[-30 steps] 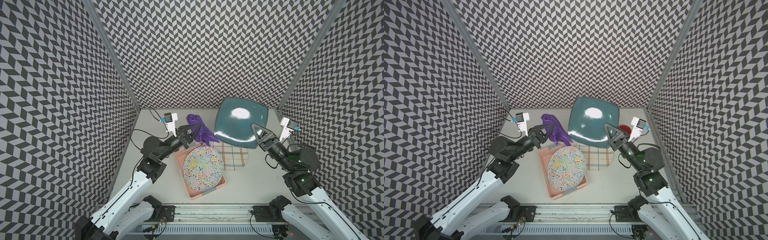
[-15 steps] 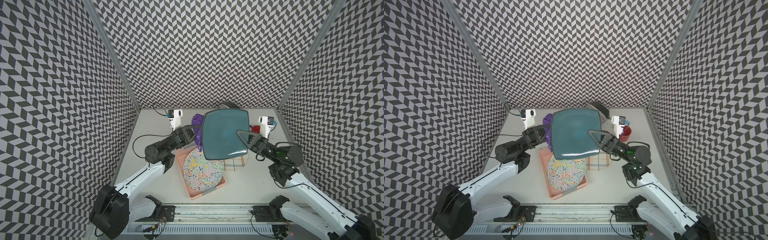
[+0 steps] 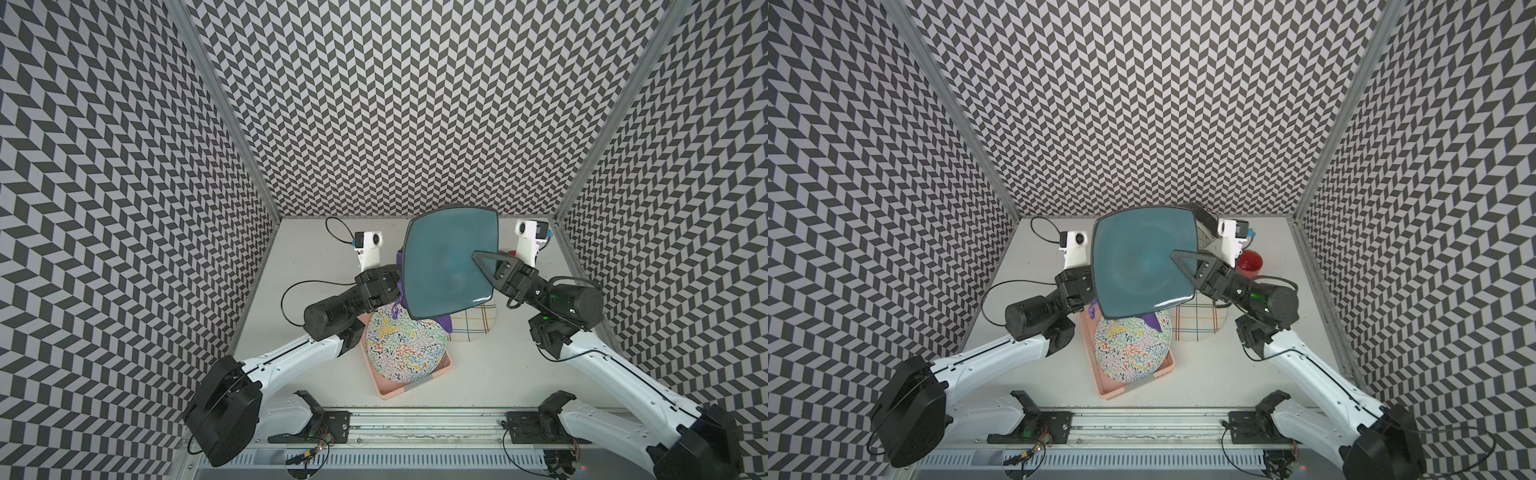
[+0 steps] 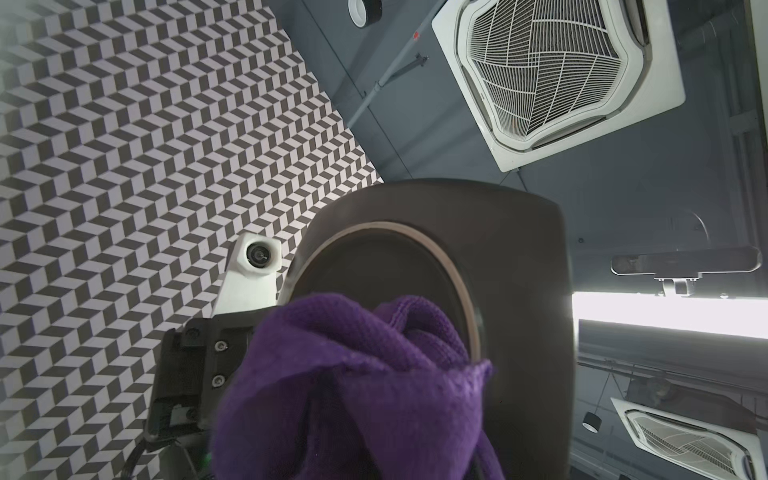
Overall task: Wipe the wet plate dry
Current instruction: Wipe the plate with towel.
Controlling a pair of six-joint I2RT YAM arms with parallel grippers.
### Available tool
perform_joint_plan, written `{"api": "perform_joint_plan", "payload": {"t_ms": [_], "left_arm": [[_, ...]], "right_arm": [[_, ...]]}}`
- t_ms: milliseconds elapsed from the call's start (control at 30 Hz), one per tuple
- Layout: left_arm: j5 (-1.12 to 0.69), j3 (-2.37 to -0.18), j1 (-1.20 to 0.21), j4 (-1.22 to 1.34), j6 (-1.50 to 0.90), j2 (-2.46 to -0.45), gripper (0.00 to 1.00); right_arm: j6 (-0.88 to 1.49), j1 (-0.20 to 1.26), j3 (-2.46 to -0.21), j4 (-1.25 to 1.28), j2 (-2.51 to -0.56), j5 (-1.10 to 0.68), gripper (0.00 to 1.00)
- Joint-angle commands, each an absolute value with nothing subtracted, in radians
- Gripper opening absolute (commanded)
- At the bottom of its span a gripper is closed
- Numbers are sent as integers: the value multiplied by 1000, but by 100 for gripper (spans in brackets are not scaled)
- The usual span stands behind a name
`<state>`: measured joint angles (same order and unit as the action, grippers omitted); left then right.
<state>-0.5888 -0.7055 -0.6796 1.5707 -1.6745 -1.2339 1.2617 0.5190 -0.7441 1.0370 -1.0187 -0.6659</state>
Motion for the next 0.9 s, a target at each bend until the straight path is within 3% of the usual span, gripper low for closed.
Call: {"api": "perform_joint_plan", "payload": {"t_ms": [0,167,333,467,567,700,767,867], "left_arm": [[-620,-777,-658,1639,-1690,-1199,0],[-606,-782,-769,1690,-1679,-1294,0],[-552,-673,-849,1794,-1686,-1322,0],[-532,-548,-827,1723,-1609,-1205,0],[-534,-487,-807,1486,-1437,-1038,0],[-366,-543,-866,726,-957,-784,0],[-199,-605,-928,500,-774,-750,0],[-96,-681,-948,367,-670,-803,0]], "right_arm": [[1220,547,-717,1058,-963,-636,0],[1158,688,-690,1121,-973,-517,0],[1161,642,-791,1075,-1027,-491,0],[1248,517,-779,1097,-1027,-486,0],[1263,425,-742,1063,-982,-478,0],[1092,361,-735,759,-894,-399,0],[1012,362,-738,662,-885,-398,0],[987,381,-739,657,-909,-472,0]]}}
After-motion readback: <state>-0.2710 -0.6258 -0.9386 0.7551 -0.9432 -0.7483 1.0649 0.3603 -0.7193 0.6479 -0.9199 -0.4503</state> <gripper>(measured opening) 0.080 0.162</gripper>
